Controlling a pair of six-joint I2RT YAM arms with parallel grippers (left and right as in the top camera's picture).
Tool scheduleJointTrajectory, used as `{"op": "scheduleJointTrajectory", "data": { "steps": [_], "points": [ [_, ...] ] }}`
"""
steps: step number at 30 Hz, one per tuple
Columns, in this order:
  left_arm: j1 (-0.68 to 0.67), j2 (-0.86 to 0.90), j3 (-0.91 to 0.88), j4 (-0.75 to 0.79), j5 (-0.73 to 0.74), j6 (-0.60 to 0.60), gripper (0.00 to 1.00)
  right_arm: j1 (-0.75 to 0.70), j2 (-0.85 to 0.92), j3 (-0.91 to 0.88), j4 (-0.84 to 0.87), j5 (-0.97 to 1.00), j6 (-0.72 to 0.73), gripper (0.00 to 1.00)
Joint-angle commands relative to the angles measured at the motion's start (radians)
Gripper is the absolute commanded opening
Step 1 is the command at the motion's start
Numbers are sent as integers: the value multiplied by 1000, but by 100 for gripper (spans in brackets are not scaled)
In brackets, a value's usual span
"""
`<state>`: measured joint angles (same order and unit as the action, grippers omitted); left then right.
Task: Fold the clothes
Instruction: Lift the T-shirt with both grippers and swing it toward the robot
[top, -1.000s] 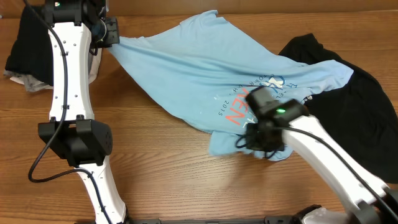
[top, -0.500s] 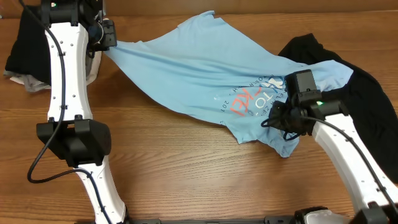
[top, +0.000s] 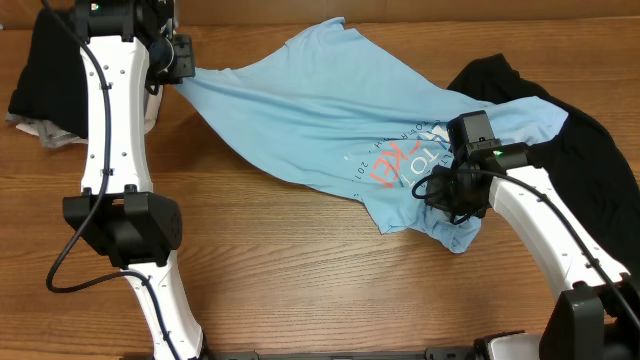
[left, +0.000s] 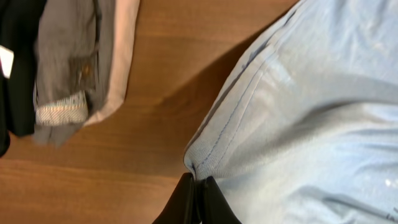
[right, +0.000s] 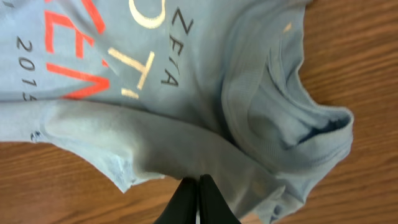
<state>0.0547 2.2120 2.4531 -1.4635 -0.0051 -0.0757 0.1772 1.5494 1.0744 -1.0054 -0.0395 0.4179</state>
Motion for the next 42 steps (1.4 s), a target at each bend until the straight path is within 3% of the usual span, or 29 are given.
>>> {"op": "scheduleJointTrajectory", "data": {
  "steps": [1, 12, 19, 24, 32, 42],
  "points": [
    [26, -61, 3, -28, -20, 0, 4, -4, -39, 19, -16, -23, -3, 4],
    [40, -281, 3, -48, -20, -7, 4, -5, -310, 31, -78, -40, -2, 4],
    [40, -423, 3, -48, -20, -16, 4, -5, -431, 158, -197, -5, -3, 4],
    [40, -526, 3, -47, -20, -18, 4, -5, -484, 337, -328, 57, -3, 4],
    [40, -731, 3, -20, -23, -18, 4, -5, -512, 771, -549, 120, -3, 4],
    [40, -913, 3, 2, -124, -45, 4, -5, -518, 1169, -688, 151, -27, 4]
  ]
}}
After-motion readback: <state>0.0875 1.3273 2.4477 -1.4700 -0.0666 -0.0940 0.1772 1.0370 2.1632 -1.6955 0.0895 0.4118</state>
